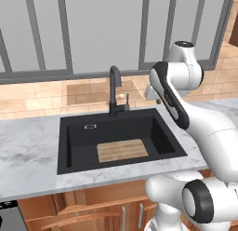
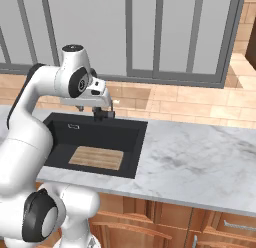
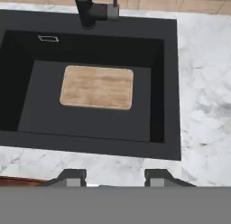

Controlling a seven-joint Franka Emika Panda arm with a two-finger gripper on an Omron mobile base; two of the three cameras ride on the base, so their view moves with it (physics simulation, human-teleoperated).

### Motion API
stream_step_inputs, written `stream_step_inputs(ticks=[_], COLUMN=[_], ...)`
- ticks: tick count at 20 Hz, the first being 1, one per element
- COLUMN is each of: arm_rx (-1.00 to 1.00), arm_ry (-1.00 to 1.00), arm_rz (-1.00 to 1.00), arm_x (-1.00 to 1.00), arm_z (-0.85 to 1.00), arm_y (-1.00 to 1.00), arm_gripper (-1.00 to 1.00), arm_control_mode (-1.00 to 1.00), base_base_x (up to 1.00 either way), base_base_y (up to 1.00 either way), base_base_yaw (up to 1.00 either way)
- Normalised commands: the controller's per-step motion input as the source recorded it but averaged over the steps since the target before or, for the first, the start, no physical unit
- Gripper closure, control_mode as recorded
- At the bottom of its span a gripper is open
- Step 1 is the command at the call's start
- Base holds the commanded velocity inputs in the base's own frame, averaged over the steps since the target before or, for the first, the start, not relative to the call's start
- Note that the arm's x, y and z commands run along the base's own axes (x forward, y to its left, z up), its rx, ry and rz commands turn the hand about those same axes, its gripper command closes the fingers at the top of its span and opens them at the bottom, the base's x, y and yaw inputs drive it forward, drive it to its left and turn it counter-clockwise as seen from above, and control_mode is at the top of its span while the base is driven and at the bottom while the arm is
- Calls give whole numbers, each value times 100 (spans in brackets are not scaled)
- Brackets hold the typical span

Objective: Turn on the sink faucet with hot water and rinse the cutting board for ten seconds, then turn off the faucet. Push the cutting board to reach the water if necessary.

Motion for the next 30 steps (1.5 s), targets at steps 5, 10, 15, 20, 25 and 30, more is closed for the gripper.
stream_step_inputs(ticks=[5,10,15,20,25,30], arm_rx=[0,1,4,5,6,7], arm_ry=[-14,-29,-30,-21,-12,-5], arm_rz=[0,0,0,0,0,0], arm_x=[-2,0,10,26,33,34], arm_z=[0,-14,-25,-22,-9,-1], arm_y=[1,0,0,0,0,0], arm_gripper=[-100,-100,-100,-100,-100,-100], arm_control_mode=[-100,-100,-100,-100,-100,-100], base_base_x=[0,0,0,0,0,0], base_base_y=[0,0,0,0,0,0], base_base_yaw=[0,0,0,0,0,0])
